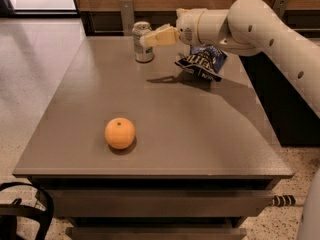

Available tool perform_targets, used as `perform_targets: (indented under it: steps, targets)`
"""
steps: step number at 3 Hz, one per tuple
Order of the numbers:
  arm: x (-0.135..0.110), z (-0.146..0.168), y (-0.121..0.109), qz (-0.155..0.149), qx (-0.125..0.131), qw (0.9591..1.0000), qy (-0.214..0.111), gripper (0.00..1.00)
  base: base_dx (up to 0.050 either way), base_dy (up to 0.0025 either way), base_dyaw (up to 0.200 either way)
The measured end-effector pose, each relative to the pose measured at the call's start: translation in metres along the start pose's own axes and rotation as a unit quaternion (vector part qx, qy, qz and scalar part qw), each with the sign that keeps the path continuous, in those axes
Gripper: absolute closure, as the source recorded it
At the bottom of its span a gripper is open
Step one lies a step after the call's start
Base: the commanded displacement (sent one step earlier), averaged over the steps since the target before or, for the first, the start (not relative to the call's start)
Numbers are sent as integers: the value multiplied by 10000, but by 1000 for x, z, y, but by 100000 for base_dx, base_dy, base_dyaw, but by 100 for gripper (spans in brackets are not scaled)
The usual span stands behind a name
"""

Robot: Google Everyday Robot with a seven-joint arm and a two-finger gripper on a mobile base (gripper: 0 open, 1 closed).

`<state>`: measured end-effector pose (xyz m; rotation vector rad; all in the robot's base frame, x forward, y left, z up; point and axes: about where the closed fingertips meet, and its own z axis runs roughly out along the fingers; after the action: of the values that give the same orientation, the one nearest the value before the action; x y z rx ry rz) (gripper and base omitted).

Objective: Pick 7up can

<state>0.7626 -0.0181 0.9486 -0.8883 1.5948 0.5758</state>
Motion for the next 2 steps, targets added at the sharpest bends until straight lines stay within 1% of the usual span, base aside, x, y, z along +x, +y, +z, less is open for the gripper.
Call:
perform_targets:
  steps: [1, 2]
  targets:
    - [19, 29, -2, 212, -112, 9996, -168, 0, 0, 0, 0]
    - [30, 46, 2, 279, -217, 9989, -307, 0, 0, 0, 0]
